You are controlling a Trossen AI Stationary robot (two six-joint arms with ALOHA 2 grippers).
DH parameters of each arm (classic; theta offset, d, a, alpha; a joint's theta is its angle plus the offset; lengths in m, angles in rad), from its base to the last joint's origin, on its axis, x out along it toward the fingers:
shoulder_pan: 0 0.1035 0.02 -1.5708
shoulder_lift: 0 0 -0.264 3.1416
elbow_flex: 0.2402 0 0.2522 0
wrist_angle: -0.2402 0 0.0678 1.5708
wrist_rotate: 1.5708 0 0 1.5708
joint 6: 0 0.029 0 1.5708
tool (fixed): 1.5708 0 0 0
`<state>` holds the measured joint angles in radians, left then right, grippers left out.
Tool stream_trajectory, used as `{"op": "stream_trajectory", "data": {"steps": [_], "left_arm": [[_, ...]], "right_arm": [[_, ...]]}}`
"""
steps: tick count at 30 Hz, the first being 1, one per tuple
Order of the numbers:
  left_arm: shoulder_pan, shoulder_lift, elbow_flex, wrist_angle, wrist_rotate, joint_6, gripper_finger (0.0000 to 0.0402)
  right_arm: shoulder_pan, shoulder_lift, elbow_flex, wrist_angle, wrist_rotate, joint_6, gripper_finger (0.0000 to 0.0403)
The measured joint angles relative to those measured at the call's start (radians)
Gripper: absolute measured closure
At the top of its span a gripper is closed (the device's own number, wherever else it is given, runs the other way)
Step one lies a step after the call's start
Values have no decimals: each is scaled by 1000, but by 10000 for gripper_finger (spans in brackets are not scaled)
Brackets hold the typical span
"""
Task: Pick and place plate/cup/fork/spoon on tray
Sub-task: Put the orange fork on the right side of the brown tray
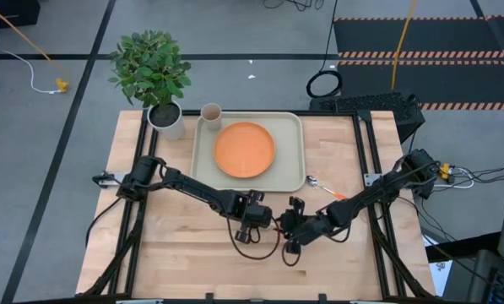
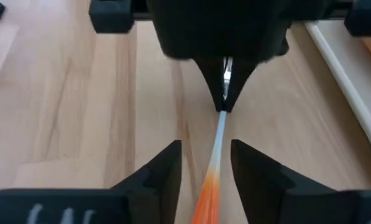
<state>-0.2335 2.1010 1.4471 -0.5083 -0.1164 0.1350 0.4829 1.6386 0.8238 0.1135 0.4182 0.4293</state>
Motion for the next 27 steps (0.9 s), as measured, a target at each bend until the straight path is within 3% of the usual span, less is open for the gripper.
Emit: {"op": "stream_trajectory", "data": {"steps": [5,14,20,27], "left_arm": [[7,0,0,51,3,-39,385],[28,-1,0,187,18,-63,394],[28,-1,0,186,19,-63,385],[28,-2,0,188,11,-62,391]], "right_arm": [[-18,0,-100,156,0,-26,242],[-45,79,-117,187,14,-1,243],[-59,94,-117,195,33,9,274],[-58,94,-117,212,28,-7,340]]}}
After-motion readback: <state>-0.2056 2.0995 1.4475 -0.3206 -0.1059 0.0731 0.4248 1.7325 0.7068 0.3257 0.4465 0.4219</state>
